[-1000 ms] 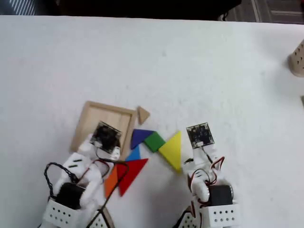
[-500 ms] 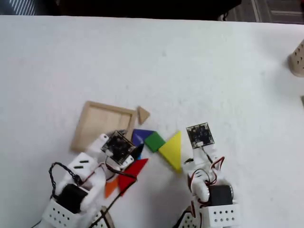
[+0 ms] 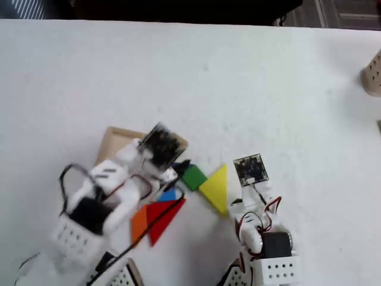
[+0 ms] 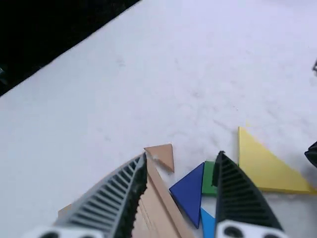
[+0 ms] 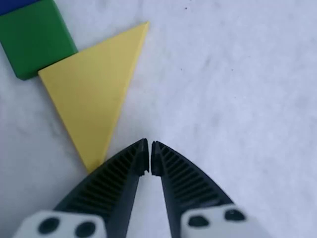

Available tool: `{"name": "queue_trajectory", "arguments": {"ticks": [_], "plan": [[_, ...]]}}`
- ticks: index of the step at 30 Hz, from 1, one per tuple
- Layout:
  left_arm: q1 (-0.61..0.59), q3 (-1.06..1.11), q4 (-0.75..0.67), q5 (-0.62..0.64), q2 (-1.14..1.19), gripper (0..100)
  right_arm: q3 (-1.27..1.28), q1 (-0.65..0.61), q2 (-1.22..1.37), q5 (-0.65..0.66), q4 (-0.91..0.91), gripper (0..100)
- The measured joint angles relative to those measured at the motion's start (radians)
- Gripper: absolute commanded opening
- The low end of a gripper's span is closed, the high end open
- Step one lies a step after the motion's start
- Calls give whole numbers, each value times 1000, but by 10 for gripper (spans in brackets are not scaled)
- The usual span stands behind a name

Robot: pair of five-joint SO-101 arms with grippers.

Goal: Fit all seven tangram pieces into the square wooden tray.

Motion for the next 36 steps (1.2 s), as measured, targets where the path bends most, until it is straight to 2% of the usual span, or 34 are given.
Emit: {"name": "queue_trajectory", "arguments": {"ticks": [7, 14, 17, 21, 27, 36], "plan": [[6, -133, -17, 0, 506, 225, 0, 0, 0, 0, 0, 18], [6, -133, -158, 0, 827, 225, 0, 0, 0, 0, 0, 18], [6, -143, -212, -26, 910, 225, 0, 0, 0, 0, 0, 18], [-3, -226, -213, -80, 999, 225, 0, 0, 0, 0, 0, 18], [-103, -342, -213, -94, 1096, 225, 0, 0, 0, 0, 0, 18], [-143, -477, -14, -94, 1212, 226, 0, 0, 0, 0, 0, 18]]}}
